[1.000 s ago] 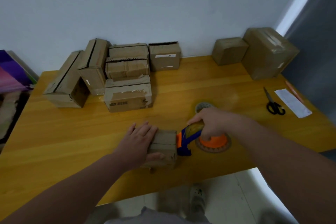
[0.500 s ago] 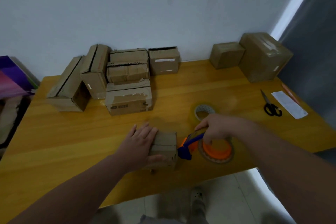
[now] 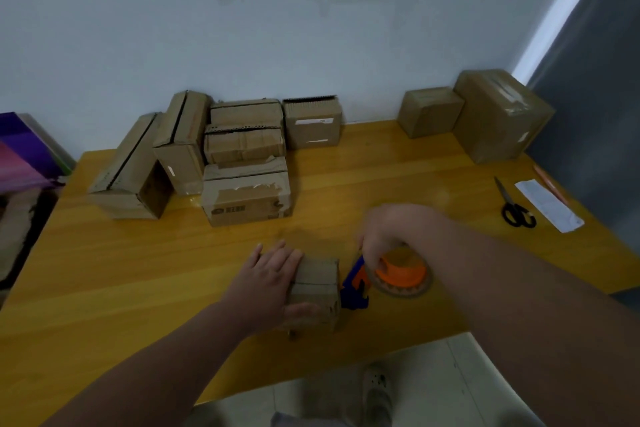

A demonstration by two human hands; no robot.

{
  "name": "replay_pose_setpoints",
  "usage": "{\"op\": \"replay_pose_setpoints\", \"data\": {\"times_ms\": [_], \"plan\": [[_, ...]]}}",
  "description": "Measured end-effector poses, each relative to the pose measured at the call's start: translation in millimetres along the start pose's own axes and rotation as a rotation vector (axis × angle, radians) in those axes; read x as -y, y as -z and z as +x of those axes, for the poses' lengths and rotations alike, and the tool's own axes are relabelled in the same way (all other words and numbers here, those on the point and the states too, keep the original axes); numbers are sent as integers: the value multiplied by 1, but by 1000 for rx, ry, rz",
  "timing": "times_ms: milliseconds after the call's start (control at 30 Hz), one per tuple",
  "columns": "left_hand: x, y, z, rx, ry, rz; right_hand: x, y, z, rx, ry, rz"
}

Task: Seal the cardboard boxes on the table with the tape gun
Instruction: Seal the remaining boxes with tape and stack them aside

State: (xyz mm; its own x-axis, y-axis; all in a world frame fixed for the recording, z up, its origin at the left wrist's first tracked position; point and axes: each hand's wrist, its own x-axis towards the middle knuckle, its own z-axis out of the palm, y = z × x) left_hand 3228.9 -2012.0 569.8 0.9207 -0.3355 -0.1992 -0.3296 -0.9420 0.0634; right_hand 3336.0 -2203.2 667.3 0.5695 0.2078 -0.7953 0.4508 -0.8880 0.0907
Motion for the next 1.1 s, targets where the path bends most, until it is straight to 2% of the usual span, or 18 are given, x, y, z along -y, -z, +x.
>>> {"op": "replay_pose_setpoints", "data": {"times_ms": [233,433,567,733,800,867,933,1100], "plan": [[3,-5,0,-75,-20,4,13,-39,11,-2,-59,23],[1,0,0,-22,-4,19,-17,-67,-6,-417,-104,330],[2,0,-2,-23,3,17,-11,-108,19,-483,-25,482],[2,1,-4,-18,-11,-48,-1,-143,28,-527,-79,321],[3,5,-10,-22,17,-50,3,-147,23,-674,-75,226],[4,4,-19,-91,55,-27,7,-146,19,-869,-14,181],[0,-2,-33,-82,113,32,12,-147,19,-1033,73,160],[-11,-16,-42,-48,271,-39,40,-153,18,-975,179,130]]}}
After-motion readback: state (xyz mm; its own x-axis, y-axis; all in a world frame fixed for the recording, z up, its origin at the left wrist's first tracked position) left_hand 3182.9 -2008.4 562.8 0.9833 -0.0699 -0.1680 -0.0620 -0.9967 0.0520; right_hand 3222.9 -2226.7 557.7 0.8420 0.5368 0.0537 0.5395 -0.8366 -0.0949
